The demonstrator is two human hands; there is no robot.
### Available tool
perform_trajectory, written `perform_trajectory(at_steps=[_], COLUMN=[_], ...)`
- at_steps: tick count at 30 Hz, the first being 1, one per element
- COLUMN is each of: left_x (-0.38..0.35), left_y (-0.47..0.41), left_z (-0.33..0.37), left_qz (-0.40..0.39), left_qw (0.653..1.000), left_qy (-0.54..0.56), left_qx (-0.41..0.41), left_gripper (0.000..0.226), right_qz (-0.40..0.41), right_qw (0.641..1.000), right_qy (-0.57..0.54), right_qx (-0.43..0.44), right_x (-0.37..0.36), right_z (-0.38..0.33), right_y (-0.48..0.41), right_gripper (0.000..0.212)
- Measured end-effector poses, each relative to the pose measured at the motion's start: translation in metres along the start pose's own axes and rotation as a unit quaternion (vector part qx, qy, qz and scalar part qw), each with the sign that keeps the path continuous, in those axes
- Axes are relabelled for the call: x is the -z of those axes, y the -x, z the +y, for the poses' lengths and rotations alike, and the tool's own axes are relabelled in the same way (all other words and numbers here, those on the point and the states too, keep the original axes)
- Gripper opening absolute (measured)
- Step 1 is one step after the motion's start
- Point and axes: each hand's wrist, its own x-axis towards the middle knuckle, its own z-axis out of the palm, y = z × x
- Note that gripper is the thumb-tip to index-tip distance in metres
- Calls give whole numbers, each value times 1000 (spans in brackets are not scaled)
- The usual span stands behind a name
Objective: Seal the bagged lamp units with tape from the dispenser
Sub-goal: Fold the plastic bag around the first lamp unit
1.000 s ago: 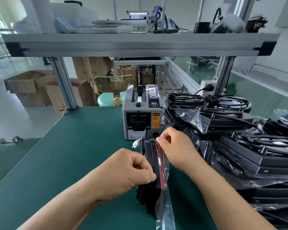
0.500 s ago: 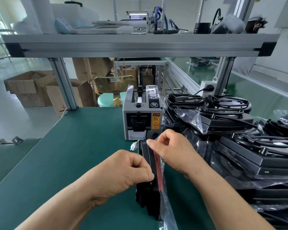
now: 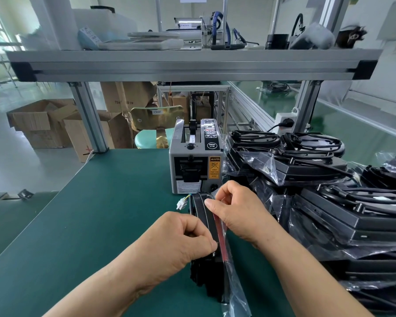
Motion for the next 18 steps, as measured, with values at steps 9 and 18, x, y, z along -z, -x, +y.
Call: perform_trajectory(at_steps=[9, 18], left_x=[-2, -2], left_y=[2, 1], left_z=[-1, -6], left_qz=[20, 29], left_qw=[1000, 999], left_qy=[-18, -31], left_qx=[-8, -12], left_gripper=[14, 18], right_qz=[0, 0], right_qw=[1000, 1000], right_qy=[6, 6], right_qx=[2, 4], right_x=[0, 0], right_z=[0, 0], right_y=[0, 0], right_gripper=[21, 21])
